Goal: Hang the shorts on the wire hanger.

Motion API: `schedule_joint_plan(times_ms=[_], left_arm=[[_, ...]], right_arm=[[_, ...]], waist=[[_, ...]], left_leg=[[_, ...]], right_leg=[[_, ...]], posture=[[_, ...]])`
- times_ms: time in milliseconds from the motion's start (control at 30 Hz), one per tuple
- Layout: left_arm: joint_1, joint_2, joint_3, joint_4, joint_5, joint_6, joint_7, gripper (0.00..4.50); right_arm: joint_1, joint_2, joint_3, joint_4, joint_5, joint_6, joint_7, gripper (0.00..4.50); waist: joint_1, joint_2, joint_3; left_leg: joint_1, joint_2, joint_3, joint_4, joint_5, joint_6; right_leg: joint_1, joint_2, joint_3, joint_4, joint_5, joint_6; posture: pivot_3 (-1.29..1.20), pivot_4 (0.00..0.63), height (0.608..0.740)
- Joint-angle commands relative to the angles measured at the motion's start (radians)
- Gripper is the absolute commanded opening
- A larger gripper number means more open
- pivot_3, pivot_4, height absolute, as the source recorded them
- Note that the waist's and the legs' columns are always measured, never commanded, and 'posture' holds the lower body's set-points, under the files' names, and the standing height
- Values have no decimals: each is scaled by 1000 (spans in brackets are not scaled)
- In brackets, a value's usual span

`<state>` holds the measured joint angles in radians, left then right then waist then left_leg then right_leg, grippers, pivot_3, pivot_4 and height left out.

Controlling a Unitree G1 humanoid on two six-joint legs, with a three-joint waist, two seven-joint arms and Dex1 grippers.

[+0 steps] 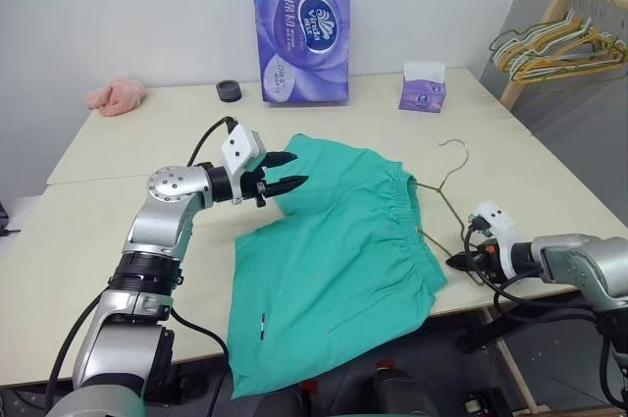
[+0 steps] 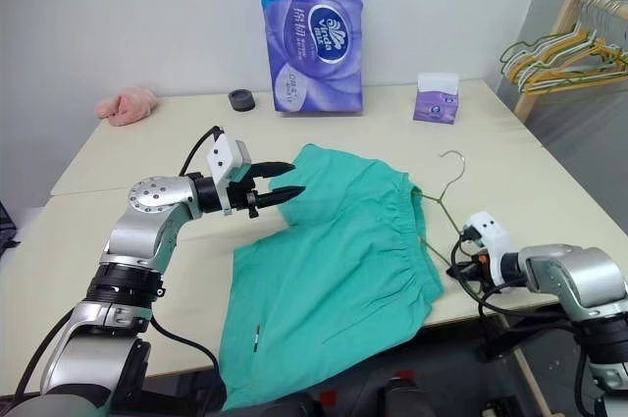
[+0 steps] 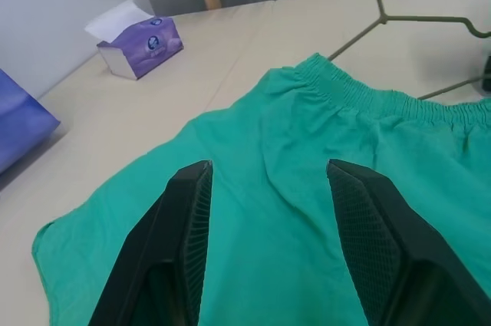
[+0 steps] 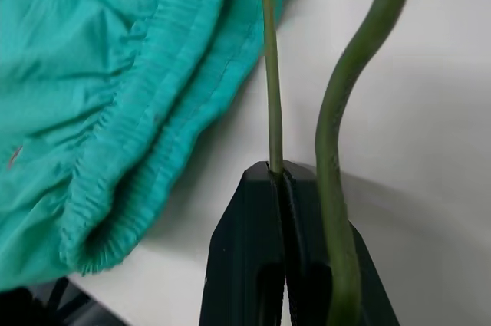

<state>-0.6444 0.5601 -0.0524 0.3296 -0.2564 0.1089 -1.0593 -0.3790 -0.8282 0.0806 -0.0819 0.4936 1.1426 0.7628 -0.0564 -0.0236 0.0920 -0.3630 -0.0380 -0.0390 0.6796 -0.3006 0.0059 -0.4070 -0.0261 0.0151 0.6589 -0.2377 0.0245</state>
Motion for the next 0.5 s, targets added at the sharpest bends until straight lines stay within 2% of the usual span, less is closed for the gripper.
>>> schedule_joint_plan(times_ms=[33,133,300,400,500], left_arm=[[-30,2,40,-32,-38,51,5,2500],[-38,7,51,-28,-46,81,15,3057],[-91,2,80,7,-68,103,11,4485],[-142,15,84,37,-81,112,-36,4485],[-177,73,31,43,-53,82,-179,4485]], right_arm=[[-53,-15,-44,-41,2,-36,10,0],[-60,-30,-66,-108,10,-45,10,0],[-48,-40,-27,-235,-38,-129,-8,0],[-39,-48,31,-291,-86,-194,2,0],[-31,-79,109,-338,-150,-272,33,0]], waist=[[0,0,0],[0,0,0],[0,0,0],[0,0,0],[-2,0,0]], left_leg=[[0,0,0,0,0,0],[0,0,-1,0,0,0],[-1,0,-1,0,0,0],[-1,0,-1,0,0,0],[-1,0,0,0,0,0]], right_leg=[[0,0,0,0,0,0],[0,0,0,0,0,0],[-1,0,-1,0,0,0],[-1,0,-1,0,0,0],[-1,0,-1,0,0,0]], posture=[[-111,56,740],[-112,53,740],[-125,43,740],[-128,40,740],[-128,40,740]])
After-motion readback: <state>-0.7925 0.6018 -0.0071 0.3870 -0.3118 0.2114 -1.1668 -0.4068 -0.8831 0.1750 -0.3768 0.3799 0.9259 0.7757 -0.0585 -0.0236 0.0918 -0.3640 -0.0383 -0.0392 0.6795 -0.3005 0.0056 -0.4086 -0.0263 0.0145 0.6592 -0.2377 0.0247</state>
